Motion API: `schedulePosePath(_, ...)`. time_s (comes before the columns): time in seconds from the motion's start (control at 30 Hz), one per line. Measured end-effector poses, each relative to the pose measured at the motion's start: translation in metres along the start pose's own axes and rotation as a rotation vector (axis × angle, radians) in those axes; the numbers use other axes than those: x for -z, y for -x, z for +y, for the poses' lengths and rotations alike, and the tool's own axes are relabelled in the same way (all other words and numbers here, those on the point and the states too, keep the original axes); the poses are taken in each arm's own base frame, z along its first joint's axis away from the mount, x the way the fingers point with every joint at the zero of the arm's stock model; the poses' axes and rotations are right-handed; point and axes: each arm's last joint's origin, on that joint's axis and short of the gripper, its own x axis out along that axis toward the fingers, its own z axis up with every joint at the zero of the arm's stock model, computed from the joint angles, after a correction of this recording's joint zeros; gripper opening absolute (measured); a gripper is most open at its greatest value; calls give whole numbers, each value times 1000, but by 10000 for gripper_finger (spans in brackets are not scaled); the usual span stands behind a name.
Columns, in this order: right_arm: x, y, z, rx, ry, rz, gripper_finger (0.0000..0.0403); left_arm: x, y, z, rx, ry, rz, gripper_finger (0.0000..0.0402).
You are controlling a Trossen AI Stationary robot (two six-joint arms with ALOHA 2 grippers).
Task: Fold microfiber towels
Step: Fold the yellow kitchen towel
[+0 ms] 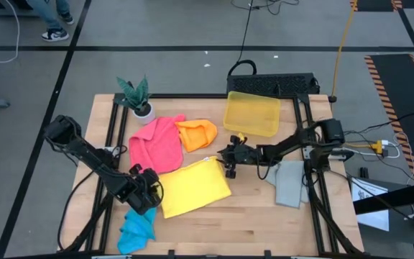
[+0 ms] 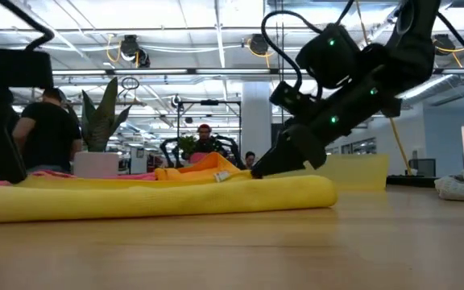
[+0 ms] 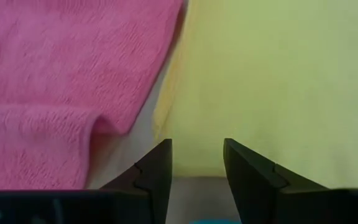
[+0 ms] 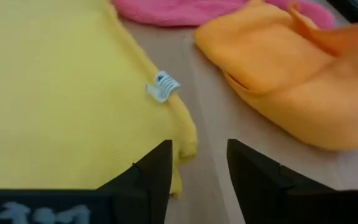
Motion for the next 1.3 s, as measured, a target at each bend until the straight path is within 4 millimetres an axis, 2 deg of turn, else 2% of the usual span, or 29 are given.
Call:
schedulePosePath(0.17,8,-8,3,30,111,-3,116,9,-6,8,-23,25,15,147)
schedulePosePath(0.33,10,-11,5,32,143,-20,43,15,-10,15,-39,42,11,145)
schedulePosePath(0.43,5,-8,8,27,165,-49,8,17,-10,14,-36,8,-7,120)
schedulePosePath(0.63,-11,8,21,72,212,-84,8,16,-10,11,-9,-63,-44,16)
schedulePosePath(0.8,-28,36,38,41,245,-95,4,13,-5,5,7,-67,-59,9)
schedulePosePath(1.0,-41,78,70,-95,198,-124,2,1,24,-25,123,-129,-119,7)
schedulePosePath(1.13,-45,106,97,-216,171,-176,2,-6,56,-51,238,-199,-196,4)
schedulePosePath(1.3,-62,144,120,-416,146,-363,1,-13,104,-76,350,-250,-344,4)
